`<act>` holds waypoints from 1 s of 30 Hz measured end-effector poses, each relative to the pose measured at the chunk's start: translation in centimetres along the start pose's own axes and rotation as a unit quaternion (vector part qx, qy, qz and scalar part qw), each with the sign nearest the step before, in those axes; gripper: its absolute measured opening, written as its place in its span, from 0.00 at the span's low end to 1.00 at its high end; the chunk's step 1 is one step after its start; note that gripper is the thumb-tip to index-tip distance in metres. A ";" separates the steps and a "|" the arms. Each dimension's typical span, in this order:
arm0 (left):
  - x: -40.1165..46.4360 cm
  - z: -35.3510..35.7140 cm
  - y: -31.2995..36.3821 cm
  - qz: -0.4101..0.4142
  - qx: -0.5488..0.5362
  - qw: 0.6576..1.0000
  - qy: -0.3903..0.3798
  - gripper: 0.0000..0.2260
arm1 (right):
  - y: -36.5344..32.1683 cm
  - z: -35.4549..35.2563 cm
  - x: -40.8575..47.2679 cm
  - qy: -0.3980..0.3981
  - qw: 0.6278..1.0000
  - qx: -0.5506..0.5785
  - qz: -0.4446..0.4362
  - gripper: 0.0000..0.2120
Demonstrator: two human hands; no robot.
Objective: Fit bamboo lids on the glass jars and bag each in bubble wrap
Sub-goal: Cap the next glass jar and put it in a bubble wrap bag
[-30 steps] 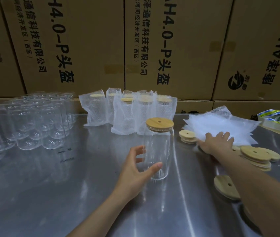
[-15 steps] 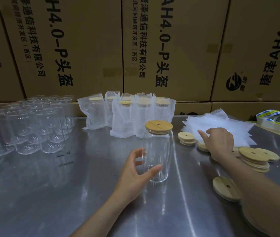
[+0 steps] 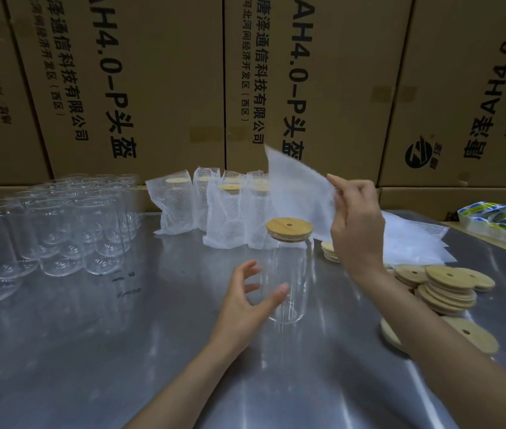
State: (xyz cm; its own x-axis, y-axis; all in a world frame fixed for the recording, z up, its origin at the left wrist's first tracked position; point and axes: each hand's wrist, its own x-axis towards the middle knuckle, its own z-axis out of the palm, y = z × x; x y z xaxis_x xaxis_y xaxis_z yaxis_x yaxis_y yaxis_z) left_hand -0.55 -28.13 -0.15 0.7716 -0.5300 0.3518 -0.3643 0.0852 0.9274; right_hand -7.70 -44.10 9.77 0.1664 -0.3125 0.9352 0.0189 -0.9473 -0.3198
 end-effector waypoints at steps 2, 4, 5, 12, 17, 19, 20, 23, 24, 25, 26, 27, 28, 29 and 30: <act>0.3 -0.4 0.4 0.008 -0.028 0.998 0.054 0.34 | -2.4 0.0 0.6 0.013 0.998 0.014 -0.065 0.12; 0.8 -1.4 1.0 0.026 -0.032 0.991 0.129 0.37 | -4.1 0.0 0.9 0.010 0.995 0.035 -0.097 0.11; 1.0 -2.1 1.3 0.039 -0.021 0.985 0.169 0.40 | -4.7 0.0 0.9 0.008 0.993 0.047 -0.108 0.10; 1.6 -6.4 2.5 0.161 0.101 0.950 0.246 0.42 | -5.7 0.7 -0.6 -0.036 0.987 0.135 -0.077 0.11; 1.8 -6.3 1.8 0.187 0.133 0.946 0.231 0.14 | -5.0 1.1 -2.2 -0.082 0.975 0.200 0.044 0.07; 2.2 -6.6 1.2 0.153 0.119 0.950 0.244 0.09 | -4.4 1.1 -3.3 -0.104 0.972 0.196 0.081 0.12; 2.5 -6.9 0.9 0.128 0.113 0.952 0.252 0.08 | -4.0 1.1 -4.0 -0.114 0.973 0.185 0.083 0.17; 2.9 -7.9 0.3 0.056 0.111 0.936 0.328 0.16 | -2.6 1.0 -5.8 -0.180 0.971 0.139 0.079 0.31; 2.9 -8.2 0.2 0.037 0.112 0.926 0.358 0.18 | -2.3 0.9 -6.1 -0.207 0.967 0.125 0.084 0.33; 2.9 -8.6 0.1 0.025 0.111 0.916 0.384 0.19 | -2.1 0.8 -6.3 -0.226 0.963 0.117 0.094 0.33; 2.8 -9.0 0.0 0.018 0.107 0.907 0.407 0.19 | -2.0 0.7 -6.3 -0.231 0.961 0.116 0.102 0.33; 2.8 -9.5 -0.1 0.015 0.102 0.900 0.423 0.20 | -1.9 0.7 -6.2 -0.225 0.962 0.114 0.108 0.32; 2.7 -9.8 -0.1 0.015 0.103 0.897 0.430 0.20 | -1.8 0.7 -6.2 -0.213 0.964 0.112 0.111 0.31; 2.7 -10.0 -0.1 0.015 0.117 0.896 0.427 0.21 | -1.8 0.7 -6.2 -0.198 0.967 0.111 0.113 0.31; 2.7 -9.9 0.0 0.019 0.144 0.898 0.416 0.21 | -1.8 0.6 -6.3 -0.181 0.969 0.117 0.120 0.31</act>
State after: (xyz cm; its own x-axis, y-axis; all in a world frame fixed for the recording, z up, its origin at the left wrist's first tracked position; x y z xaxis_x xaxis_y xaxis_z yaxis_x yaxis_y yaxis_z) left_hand 6.69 -21.16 2.10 0.8341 0.2927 0.4675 -0.4262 -0.1960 0.8831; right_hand -8.18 -40.36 4.37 0.5277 -0.4364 0.7287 0.1534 -0.7948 -0.5871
